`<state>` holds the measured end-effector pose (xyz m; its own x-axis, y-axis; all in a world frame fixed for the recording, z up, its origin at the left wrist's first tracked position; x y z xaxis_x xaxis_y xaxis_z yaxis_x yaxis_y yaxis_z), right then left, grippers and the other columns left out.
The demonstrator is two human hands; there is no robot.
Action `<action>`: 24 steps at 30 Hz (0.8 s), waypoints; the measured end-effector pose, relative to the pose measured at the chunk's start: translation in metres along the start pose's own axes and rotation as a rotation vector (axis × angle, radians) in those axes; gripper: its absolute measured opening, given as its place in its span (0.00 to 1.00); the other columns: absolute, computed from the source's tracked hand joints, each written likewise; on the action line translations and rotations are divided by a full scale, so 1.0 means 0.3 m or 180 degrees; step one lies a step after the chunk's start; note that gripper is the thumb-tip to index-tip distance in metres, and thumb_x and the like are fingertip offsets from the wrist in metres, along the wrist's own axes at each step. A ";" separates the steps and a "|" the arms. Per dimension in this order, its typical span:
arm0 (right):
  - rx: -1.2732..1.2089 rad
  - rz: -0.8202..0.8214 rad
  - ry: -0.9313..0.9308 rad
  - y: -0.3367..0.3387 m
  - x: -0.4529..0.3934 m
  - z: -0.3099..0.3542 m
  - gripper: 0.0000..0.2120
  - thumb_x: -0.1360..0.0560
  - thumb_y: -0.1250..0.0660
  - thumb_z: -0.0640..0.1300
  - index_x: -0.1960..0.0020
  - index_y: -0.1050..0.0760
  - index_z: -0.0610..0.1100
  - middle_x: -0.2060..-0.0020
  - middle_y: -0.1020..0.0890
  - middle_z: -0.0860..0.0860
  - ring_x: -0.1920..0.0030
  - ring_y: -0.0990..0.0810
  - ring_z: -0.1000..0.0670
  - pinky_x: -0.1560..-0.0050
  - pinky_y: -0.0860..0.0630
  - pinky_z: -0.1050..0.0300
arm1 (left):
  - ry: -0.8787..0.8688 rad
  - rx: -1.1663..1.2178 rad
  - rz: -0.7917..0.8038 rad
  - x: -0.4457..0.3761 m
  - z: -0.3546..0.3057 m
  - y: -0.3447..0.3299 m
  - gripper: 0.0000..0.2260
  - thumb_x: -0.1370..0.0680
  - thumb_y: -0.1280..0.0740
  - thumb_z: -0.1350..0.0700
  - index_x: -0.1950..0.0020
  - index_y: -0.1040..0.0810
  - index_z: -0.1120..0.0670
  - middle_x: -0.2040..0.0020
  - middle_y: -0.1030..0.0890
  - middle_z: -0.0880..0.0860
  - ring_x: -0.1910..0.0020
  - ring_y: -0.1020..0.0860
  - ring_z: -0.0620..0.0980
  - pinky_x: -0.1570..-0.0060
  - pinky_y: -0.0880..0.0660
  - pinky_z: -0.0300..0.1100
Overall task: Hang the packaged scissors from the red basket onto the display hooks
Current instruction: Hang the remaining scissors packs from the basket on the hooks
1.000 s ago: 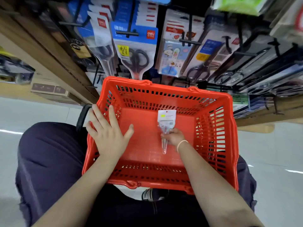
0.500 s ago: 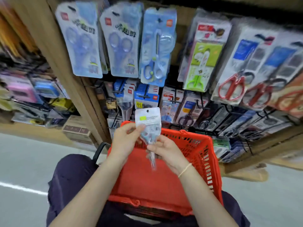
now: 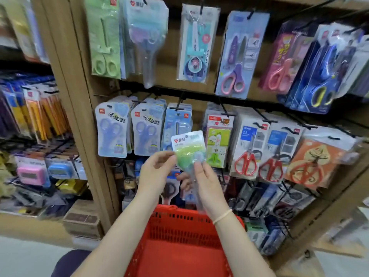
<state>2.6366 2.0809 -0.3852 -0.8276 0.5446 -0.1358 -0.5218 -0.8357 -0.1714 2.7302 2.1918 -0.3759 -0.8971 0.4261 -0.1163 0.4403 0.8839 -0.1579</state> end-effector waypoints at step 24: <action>0.0612 -0.0471 0.1466 -0.169 -0.453 0.806 0.11 0.21 0.32 0.35 0.41 0.29 0.45 0.52 0.17 0.49 0.51 0.15 0.50 0.53 0.17 0.56 | -0.1637 -0.0270 0.0246 -0.407 -0.718 -0.085 0.14 0.22 0.27 0.62 0.41 0.19 0.47 0.54 0.14 0.57 0.52 0.15 0.57 0.51 0.19 0.52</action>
<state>2.7254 2.0320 -0.1220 -0.5879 0.5965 -0.5464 -0.6907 -0.7217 -0.0448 2.8210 2.1589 -0.1464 -0.7194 0.3599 -0.5941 0.4811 0.8751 -0.0523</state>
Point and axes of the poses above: each hand's wrist, its own x-axis away from the middle knuckle, its own y-axis out of the back of the hand, z = x × y, the point moved 4 cm from there along -x, towards the middle knuckle
